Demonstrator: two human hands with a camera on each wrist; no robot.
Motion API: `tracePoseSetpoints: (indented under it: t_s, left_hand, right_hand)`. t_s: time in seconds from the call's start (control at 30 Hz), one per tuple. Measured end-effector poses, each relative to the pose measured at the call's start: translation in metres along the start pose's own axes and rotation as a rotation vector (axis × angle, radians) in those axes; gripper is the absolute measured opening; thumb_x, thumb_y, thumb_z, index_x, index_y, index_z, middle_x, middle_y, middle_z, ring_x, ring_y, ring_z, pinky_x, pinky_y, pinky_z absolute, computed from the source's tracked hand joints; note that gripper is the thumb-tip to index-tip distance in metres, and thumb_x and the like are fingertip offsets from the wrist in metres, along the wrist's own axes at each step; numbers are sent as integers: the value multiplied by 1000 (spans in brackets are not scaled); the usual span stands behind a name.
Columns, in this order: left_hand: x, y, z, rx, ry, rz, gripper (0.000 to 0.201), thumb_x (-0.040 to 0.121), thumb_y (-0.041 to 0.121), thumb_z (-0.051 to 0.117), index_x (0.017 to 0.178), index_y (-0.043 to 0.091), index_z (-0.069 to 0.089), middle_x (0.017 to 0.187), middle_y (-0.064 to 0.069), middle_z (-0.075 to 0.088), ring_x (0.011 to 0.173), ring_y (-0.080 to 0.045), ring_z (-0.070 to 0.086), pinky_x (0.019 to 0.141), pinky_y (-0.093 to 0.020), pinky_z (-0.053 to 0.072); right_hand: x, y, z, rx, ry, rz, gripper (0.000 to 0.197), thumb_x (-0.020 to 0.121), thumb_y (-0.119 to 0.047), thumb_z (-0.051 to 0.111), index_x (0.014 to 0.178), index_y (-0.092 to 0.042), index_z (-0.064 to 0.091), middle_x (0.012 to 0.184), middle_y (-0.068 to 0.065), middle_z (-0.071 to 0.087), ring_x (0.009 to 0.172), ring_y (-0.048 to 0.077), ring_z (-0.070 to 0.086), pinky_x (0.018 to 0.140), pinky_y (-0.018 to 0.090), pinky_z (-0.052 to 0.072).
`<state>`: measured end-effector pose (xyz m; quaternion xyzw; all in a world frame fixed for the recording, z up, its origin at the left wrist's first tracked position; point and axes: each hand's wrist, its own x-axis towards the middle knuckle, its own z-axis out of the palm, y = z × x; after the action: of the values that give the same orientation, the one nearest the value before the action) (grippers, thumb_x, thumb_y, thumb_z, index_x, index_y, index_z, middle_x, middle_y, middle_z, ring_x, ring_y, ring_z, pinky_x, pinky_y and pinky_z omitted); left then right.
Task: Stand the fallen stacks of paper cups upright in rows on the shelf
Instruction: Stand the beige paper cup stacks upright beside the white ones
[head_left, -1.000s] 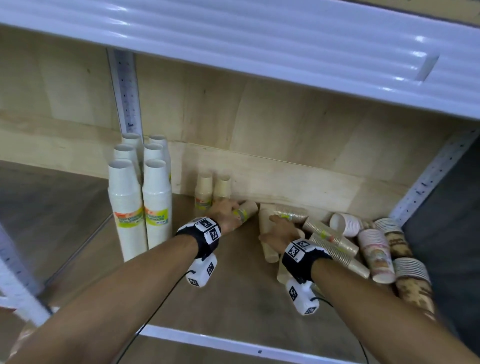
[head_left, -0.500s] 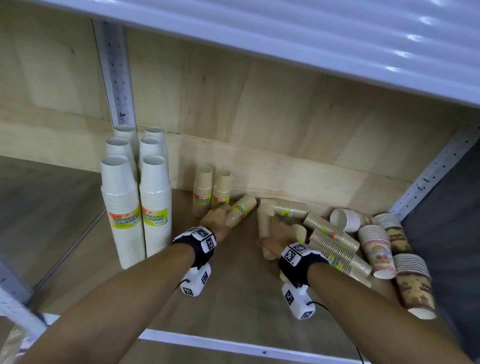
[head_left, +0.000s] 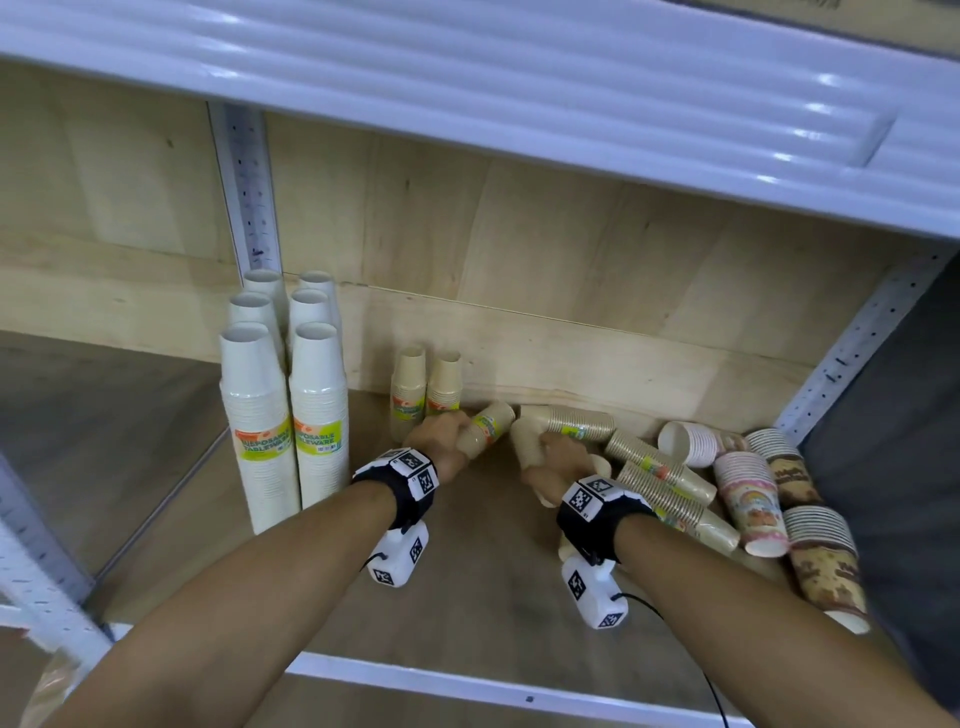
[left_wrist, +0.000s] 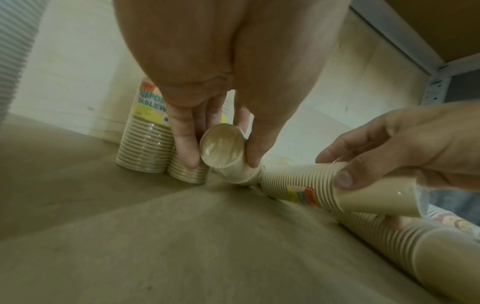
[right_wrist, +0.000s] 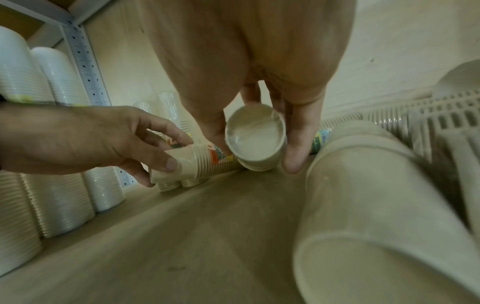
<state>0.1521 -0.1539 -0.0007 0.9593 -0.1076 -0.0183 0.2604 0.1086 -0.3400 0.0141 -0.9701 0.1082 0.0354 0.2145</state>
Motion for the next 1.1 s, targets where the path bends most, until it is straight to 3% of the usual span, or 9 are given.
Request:
tracePoseSetpoints:
  t_s: [0.17,0.27,0.37,0.53,0.63,0.87,1.1]
  left_hand:
    - [-7,24,-22,44,31,20,35,88,18,59,123,13,61,122,-9,64,110,-28,61,92,-33,49]
    - [-9,35,-31,22,59,18,37,89,12,60,126,13,60,125,-9,61,113,-28,59,88,-29,46]
    - [-13,45,-40,27,100,-6,35,88,10,59,122,17,61,122,-7,62,109,-27,60,88,-29,50]
    - [-19,61,-54,-23,81,-2,37,86,3,54,117,21,60,124,-6,55,106,-25,59,85,-35,55]
    - [-20,69,-61,-18,104,5,35,86,5,60,119,19,60,122,-6,59,107,-23,60,87,-28,51]
    - [-28,87,-81,58,74,28,39,82,12,74,120,15,66,120,-5,65,109,-23,61,86,-25,49]
    - [-36,88,-80,121,50,73,44,82,12,74,125,11,66,127,-6,64,114,-22,61,95,-27,49]
  right_hand:
    - [-10,-5,-19,20,60,-27,44,82,-23,63,123,-12,54,125,12,53,110,31,57,91,36,50]
    - [-14,-5,-30,51,59,-46,36,82,-28,62,114,-13,55,118,10,55,102,30,59,87,39,53]
    - [-17,-9,-42,56,79,-36,40,78,-20,62,116,-11,56,119,8,55,105,28,58,81,32,51]
    - [-13,-26,-64,-50,83,-79,40,84,-3,59,124,-6,56,128,13,56,113,28,59,92,32,51]
    - [-14,-36,-71,-86,82,-107,38,87,-8,62,125,-7,57,127,13,57,112,28,60,91,32,51]
    - [-26,-57,-64,-105,108,-197,42,80,-18,72,119,-14,60,123,9,60,106,26,63,85,32,54]
    - [-31,-56,-57,-105,70,-280,35,84,-15,66,117,-9,61,120,10,62,107,25,62,83,30,52]
